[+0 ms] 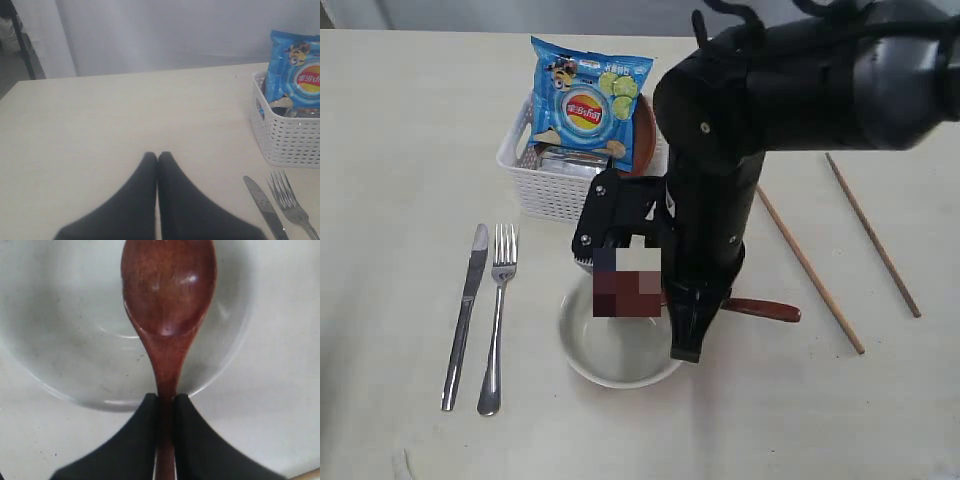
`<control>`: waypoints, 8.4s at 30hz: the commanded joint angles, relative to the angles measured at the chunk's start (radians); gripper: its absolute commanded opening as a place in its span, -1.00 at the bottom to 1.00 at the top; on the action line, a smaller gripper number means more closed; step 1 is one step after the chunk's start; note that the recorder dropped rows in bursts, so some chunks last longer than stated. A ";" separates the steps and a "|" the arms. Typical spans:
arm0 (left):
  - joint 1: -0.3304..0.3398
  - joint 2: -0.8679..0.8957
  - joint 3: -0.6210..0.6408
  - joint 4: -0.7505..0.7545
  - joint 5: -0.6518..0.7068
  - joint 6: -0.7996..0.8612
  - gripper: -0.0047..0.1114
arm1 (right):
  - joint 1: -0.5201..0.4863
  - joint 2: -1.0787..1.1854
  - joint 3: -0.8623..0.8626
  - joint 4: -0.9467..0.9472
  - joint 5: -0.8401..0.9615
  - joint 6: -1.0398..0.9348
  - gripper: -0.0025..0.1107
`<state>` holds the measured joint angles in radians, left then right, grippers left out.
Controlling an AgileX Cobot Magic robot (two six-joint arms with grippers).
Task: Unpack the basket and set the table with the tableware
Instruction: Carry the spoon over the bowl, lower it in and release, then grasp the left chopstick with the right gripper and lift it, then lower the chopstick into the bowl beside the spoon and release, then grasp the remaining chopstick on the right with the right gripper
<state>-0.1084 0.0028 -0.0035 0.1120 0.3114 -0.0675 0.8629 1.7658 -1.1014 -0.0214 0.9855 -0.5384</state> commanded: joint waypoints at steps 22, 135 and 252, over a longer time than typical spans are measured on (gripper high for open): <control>-0.006 -0.003 0.003 -0.011 -0.007 0.000 -0.92 | 0.060 0.032 -0.111 -0.025 0.064 0.023 -0.23; -0.006 -0.003 0.003 -0.011 -0.007 0.000 -0.92 | -0.065 -0.205 0.102 0.547 -0.237 0.607 -0.96; -0.006 -0.003 0.003 -0.011 -0.007 0.000 -0.92 | -0.773 0.032 0.044 0.031 -0.119 0.485 -0.96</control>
<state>-0.1084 0.0028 -0.0035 0.1120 0.3114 -0.0675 0.0959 1.8645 -1.0575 -0.0210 0.8337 -0.0479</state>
